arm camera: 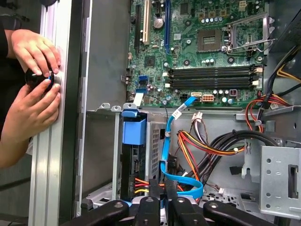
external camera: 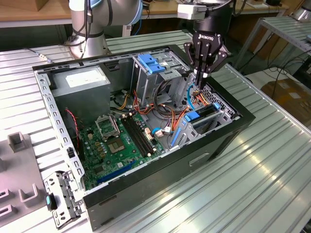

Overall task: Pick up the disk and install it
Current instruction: 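Insert the second disk wire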

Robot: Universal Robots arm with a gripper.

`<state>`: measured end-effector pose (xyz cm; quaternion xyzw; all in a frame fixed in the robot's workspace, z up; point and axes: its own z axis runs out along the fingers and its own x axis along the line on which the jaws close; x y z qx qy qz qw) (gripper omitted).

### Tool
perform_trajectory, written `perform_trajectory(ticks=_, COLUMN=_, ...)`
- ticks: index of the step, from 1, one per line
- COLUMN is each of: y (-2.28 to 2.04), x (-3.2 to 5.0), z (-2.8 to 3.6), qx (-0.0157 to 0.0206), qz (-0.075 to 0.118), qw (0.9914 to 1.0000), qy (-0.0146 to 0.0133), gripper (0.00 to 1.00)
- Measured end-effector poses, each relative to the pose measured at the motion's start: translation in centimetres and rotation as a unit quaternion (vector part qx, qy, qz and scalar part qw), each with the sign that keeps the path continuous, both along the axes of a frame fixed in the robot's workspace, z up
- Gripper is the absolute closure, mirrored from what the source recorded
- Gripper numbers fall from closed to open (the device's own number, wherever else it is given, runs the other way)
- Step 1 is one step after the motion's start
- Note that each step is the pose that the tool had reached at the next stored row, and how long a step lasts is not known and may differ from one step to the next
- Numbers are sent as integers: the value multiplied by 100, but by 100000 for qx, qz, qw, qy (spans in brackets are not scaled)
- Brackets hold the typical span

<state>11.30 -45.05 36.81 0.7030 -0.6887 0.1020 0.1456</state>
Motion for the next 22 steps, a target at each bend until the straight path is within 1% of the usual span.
perform_trajectory(ticks=1, y=-4, x=0, z=-4, qx=27, qz=20, qw=100000, qy=-9, gripper=84)
perform_trajectory(ticks=2, y=-15, x=0, z=-8, qx=237, qz=49, qw=100000, qy=-25, gripper=84)
perform_trajectory(ticks=4, y=-64, x=-6, z=-18, qx=1200, qz=112, qw=99993, qy=-79, gripper=84)
perform_trajectory(ticks=5, y=-78, x=-9, z=-21, qx=1522, qz=151, qw=99988, qy=-94, gripper=84)
perform_trajectory(ticks=6, y=-98, x=-14, z=-26, qx=1982, qz=217, qw=99980, qy=-121, gripper=84)
perform_trajectory(ticks=7, y=-113, x=-19, z=-30, qx=2338, qz=278, qw=99972, qy=-147, gripper=84)
perform_trajectory(ticks=8, y=-134, x=-27, z=-36, qx=2850, qz=388, qw=99958, qy=-209, gripper=84)
perform_trajectory(ticks=9, y=-157, x=-37, z=-43, qx=3442, qz=547, qw=99939, qy=-300, gripper=84)
perform_trajectory(ticks=10, y=-164, x=-47, z=-46, qx=3728, qz=683, qw=99928, qy=-357, gripper=84)
perform_trajectory(ticks=12, y=-174, x=-63, z=-50, qx=4034, qz=858, qw=99914, qy=-464, gripper=84)
perform_trajectory(ticks=14, y=-184, x=-78, z=-52, qx=4216, qz=1040, qw=99903, qy=-664, gripper=84)
perform_trajectory(ticks=15, y=-192, x=-92, z=-53, qx=4297, qz=1138, qw=99898, qy=-847, gripper=84)
perform_trajectory(ticks=16, y=-199, x=-137, z=-54, qx=4333, qz=1204, qw=99892, qy=-1157, gripper=84)
perform_trajectory(ticks=18, y=-205, x=-204, z=-55, qx=4338, qz=1217, qw=99888, qy=-1469, gripper=84)
perform_trajectory(ticks=19, y=-218, x=-236, z=-56, qx=4429, qz=1233, qw=99879, qy=-1726, gripper=84)
perform_trajectory(ticks=20, y=-227, x=-245, z=-58, qx=4790, qz=1249, qw=99860, qy=-1877, gripper=84)
perform_trajectory(ticks=21, y=-232, x=-253, z=-59, qx=5260, qz=1264, qw=99834, qy=-1974, gripper=84)
perform_trajectory(ticks=22, y=-247, x=-262, z=-60, qx=6099, qz=1280, qw=99783, qy=-2109, gripper=84)
